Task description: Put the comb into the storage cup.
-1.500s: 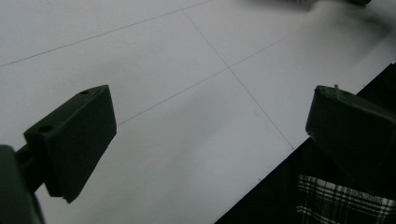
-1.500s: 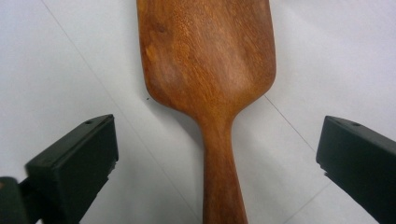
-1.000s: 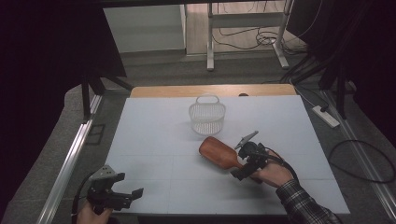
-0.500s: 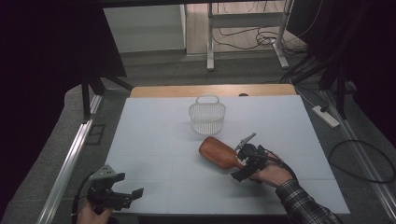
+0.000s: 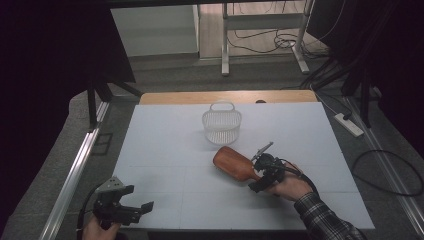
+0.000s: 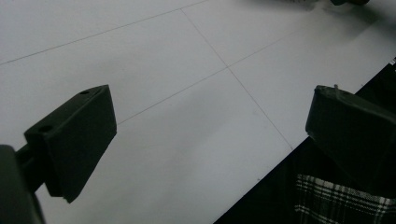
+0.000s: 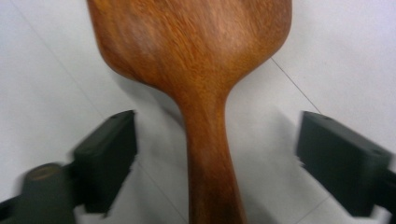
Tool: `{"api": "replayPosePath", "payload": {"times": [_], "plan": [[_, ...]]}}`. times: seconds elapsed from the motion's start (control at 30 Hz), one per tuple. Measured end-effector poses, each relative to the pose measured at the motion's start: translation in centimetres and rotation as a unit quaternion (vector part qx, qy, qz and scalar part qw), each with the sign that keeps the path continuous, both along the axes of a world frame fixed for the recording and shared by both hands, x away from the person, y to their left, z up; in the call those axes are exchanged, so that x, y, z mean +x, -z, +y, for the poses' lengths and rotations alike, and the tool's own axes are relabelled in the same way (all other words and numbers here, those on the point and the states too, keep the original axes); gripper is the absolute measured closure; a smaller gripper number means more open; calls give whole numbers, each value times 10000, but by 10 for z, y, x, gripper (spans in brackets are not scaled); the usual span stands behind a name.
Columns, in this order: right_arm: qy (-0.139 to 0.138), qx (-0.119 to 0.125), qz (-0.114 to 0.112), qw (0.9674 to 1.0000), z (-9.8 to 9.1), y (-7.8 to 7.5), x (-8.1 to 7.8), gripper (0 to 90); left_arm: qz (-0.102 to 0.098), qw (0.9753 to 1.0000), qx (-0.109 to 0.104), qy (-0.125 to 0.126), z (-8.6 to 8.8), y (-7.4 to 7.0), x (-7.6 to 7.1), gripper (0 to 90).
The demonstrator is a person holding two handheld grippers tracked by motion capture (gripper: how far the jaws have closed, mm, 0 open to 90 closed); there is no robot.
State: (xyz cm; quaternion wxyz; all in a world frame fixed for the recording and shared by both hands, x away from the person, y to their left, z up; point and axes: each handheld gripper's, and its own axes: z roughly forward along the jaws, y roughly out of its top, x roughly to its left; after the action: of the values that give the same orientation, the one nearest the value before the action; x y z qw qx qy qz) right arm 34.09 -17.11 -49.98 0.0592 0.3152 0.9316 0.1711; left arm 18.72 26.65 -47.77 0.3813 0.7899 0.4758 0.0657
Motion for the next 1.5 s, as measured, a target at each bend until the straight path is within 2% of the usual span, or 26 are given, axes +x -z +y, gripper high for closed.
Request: {"api": "replayPosePath", "payload": {"times": [0.03,0.2,0.23,0.33,0.43,0.5,0.6,0.67,0.87,1.13,1.3,1.5], "plan": [[-1,8,-8,10000,0,0,0,226,1,10000,-2,1,0,0,0,27],[-113,120,-24,9999,1,-3,-1,462,4,10000,5,5,0,0,0,28],[-113,120,-24,9999,1,-3,-1,462,4,10000,5,5,0,0,0,27],[-167,138,-33,9998,1,-5,-1,571,6,10000,7,8,0,0,0,28],[-162,163,-31,9997,1,-5,0,612,5,10000,7,7,0,0,0,28],[-197,182,53,9996,2,-5,0,669,4,10000,10,9,0,0,0,28],[-249,167,25,9995,2,-5,0,690,1,10000,13,11,0,0,0,28],[-268,179,88,9994,3,-5,-1,707,4,10000,10,7,0,0,0,28],[-188,221,111,9995,3,-7,-2,718,3,10000,16,12,0,0,0,28],[-159,298,-31,9994,2,-8,-6,720,-69,9999,79,44,-2,-1,-1,27],[-129,364,-71,9992,1,-9,-7,720,-155,9998,10,137,-1,-2,-2,25],[-116,513,-204,9984,-1,-14,-9,720,-95,9996,-51,266,-3,-2,-1,27]]}}
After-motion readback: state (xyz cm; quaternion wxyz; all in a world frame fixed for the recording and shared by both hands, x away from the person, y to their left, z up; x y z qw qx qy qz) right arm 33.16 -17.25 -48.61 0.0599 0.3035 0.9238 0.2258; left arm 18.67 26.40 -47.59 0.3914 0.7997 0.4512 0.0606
